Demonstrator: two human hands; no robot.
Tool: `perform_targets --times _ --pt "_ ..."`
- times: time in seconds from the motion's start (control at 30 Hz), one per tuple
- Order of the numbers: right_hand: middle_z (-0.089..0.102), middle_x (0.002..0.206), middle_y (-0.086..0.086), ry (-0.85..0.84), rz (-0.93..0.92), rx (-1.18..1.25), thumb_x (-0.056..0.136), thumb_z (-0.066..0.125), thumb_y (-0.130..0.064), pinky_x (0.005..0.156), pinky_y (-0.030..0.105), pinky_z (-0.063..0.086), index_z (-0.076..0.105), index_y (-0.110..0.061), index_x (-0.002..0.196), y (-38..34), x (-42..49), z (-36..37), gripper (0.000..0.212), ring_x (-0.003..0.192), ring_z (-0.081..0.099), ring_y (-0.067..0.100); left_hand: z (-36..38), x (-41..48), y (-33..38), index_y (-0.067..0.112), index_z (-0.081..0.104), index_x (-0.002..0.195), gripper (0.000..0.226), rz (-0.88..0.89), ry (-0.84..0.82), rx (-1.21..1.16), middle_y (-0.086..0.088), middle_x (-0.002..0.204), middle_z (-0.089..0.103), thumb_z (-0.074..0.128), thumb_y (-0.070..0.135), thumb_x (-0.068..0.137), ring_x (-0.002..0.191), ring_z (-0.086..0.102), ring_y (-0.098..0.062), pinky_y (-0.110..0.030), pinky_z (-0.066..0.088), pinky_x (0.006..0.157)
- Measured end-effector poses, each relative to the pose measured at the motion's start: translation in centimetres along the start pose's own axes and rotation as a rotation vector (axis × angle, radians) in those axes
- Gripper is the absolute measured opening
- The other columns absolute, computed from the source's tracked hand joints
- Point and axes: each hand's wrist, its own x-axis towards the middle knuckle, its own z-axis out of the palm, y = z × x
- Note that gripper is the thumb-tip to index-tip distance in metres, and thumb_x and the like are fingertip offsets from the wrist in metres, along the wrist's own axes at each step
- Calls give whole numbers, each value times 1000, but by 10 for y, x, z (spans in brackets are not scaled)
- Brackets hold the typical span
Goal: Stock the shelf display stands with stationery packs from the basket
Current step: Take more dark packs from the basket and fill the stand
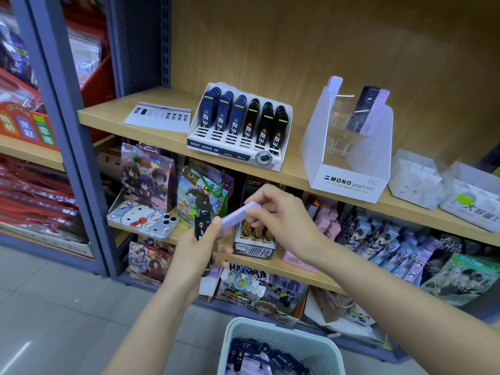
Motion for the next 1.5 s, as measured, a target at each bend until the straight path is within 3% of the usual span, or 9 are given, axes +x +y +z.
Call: perform_targets --times 0.13,0.27,0.43,0.53,0.67,0.83,1.03,1.27,1.5 --pt "59 97 1 -14 -247 -181 87 64 -3 79 32 52 63 -13 89 9 -13 -4 10 87 59 14 2 -3 4 7 66 97 29 -4 -31 -23 -3 71 69 47 29 99 33 26 -6 -16 22 35" --pt "50 108 -6 -71 -465 -418 88 61 -17 77 28 47 63 -10 96 22 -30 -2 11 87 56 11 8 -9 12 11 63 73 30 -43 -60 -125 -5 55 39 54 29 95 36 20 -8 -17 14 36" --pt "47 115 -11 -125 -306 -279 87 67 -19 90 21 46 58 -18 108 21 -45 -1 22 99 53 2 18 -14 19 16 51 70 26 39 -11 -88 3 43 29 60 25 93 36 20 -9 -17 15 36" --pt "55 105 -12 -32 -128 -88 87 67 -22 79 18 50 45 -39 105 14 -51 -5 32 90 58 5 30 -22 21 19 63 85 7 145 -7 -14 8 42 36 61 22 91 35 25 -6 -14 20 35" --pt "61 85 -6 31 -2 6 87 67 -19 66 15 47 42 -42 98 11 -53 -16 36 72 59 3 46 -32 21 18 66 92 4 257 -41 141 18 39 47 63 19 89 35 42 2 -8 28 38" --pt "61 85 -2 -31 40 -54 88 64 -19 74 35 55 41 -41 102 4 -64 -43 35 71 62 12 59 -40 17 18 59 93 7 305 -76 261 13 46 47 61 23 90 39 40 1 -14 28 44" --pt "56 96 -6 195 -1 -84 86 66 -11 68 42 54 36 -36 101 -11 -47 -111 42 68 66 20 72 -36 30 3 44 97 13 161 -167 207 4 44 36 44 15 97 34 25 -8 -18 20 37" --pt "63 86 4 626 -195 -170 95 48 -17 76 53 52 39 -34 90 -16 27 -159 20 81 66 31 93 -19 68 8 44 94 16 395 -208 248 8 61 57 43 22 100 37 31 -8 -17 26 36" --pt "55 81 -2 735 -251 -264 95 45 -10 71 35 45 41 -18 95 -24 92 -177 9 74 54 21 92 1 73 16 45 87 14 490 -213 269 2 74 56 47 22 99 42 35 -4 -12 29 42"
